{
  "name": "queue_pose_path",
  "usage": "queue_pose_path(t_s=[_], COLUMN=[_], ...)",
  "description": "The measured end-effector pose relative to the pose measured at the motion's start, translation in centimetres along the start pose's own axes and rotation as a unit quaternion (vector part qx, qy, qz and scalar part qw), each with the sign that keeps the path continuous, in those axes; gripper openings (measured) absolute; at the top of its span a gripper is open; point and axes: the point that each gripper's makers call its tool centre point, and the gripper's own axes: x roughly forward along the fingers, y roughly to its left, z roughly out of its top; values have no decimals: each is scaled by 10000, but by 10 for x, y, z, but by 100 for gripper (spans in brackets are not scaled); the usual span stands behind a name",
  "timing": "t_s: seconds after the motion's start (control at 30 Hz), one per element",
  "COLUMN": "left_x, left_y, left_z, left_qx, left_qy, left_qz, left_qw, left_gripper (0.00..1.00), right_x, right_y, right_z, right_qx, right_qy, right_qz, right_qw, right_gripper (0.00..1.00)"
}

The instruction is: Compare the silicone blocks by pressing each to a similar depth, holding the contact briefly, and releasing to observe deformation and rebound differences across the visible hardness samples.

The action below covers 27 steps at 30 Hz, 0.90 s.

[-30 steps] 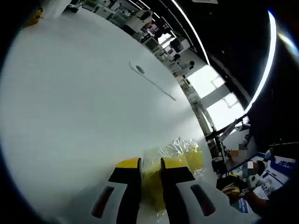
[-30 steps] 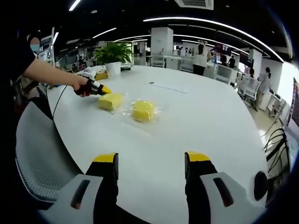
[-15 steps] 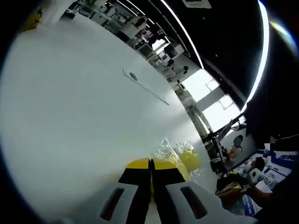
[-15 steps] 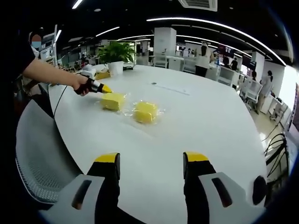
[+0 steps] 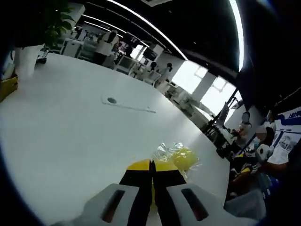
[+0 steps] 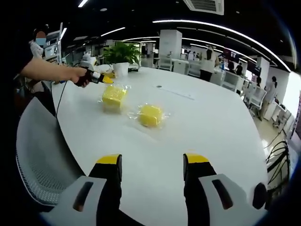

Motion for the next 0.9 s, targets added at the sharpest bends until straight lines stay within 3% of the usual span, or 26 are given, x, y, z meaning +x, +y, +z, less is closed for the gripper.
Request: queue_pose_path(t_s=[0.2,0.3,0.4,0.8,0.83,0.9], left_x=[-13,-21,-29,-62,-63,-65], left_y=[-38,-49,-60,-118,-122,-127], left_z=[17,24,37,96,98,104], left_qx=[1095,1840,2128,2329,2401,2793], left_qy=[147,317,280,-389,-317,-206], left_qz=[-111,-11,-16,-443,-469,-404], left_qw=[9938,9824,9767,9707,9691,9591], left_gripper=[0,0,0,0,0,0], right_x=[-2,-4,-5,-3,-2,-1], right_y=[4,6,10,27,29,32], right_z=[4,4,6,5,6,7], right_qx=[-63,-83,-106,-198,-225,-264], right_qy=[-111,-144,-207,-201,-196,-185], right_qz=[17,39,86,333,365,429], right_qw=[9999,9999,9997,9990,9989,9986], right_gripper=[48,48,48,47,47,46])
